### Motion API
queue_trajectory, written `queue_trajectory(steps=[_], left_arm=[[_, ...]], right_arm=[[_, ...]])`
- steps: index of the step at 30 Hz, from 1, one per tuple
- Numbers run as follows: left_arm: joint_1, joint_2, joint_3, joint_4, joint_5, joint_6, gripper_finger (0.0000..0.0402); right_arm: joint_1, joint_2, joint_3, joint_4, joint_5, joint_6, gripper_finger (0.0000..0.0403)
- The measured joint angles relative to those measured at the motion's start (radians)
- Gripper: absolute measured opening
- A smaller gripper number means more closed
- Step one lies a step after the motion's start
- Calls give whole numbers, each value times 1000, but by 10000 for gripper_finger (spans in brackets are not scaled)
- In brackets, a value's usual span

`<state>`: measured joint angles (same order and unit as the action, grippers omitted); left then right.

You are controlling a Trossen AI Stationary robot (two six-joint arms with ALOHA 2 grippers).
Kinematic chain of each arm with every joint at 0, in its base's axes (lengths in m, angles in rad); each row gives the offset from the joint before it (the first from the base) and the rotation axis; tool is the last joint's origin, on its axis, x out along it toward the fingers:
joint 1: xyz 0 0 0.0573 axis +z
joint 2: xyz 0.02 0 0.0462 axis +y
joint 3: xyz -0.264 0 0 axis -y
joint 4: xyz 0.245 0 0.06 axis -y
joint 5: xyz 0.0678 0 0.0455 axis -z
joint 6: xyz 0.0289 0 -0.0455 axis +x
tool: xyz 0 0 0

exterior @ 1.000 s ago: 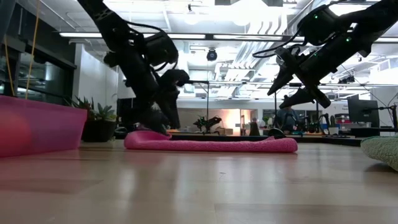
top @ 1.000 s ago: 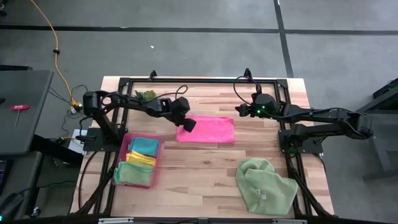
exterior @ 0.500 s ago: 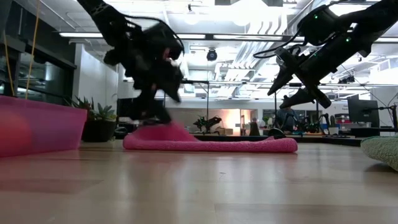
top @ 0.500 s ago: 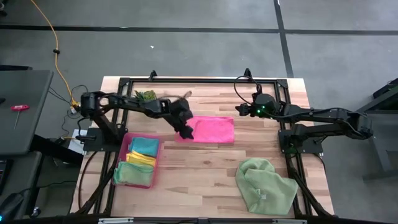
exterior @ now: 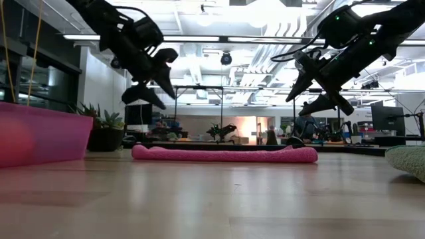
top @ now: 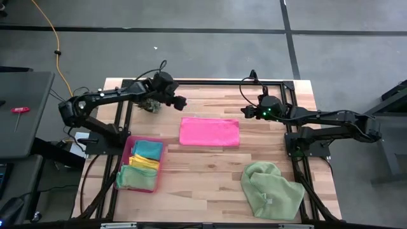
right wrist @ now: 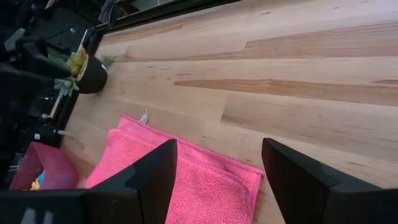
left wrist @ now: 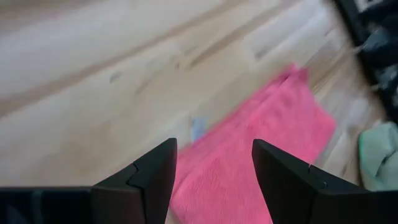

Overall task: Fold microfiber towels
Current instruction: Fold the pink microfiber towel

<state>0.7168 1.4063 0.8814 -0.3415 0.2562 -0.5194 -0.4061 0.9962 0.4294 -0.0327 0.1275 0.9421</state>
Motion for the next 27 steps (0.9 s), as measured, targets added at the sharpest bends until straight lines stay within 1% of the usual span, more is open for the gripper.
queue_trajectory(steps=[3,6,11,14,19,27], left_arm=[[-12,5,-1,-51,2,0,200],[-55,36,-1,-84,-4,-11,200],[-131,144,-1,-113,-75,-145,200],[-169,212,-1,-111,-103,-225,200],[-224,263,-2,-105,-168,-309,200],[-262,297,0,-71,-170,-364,200]], right_arm=[[0,0,0,0,12,0,227],[0,0,0,0,21,0,227],[0,0,0,0,21,2,227],[0,0,0,0,21,2,227],[0,0,0,0,21,2,227],[0,0,0,0,21,1,227]])
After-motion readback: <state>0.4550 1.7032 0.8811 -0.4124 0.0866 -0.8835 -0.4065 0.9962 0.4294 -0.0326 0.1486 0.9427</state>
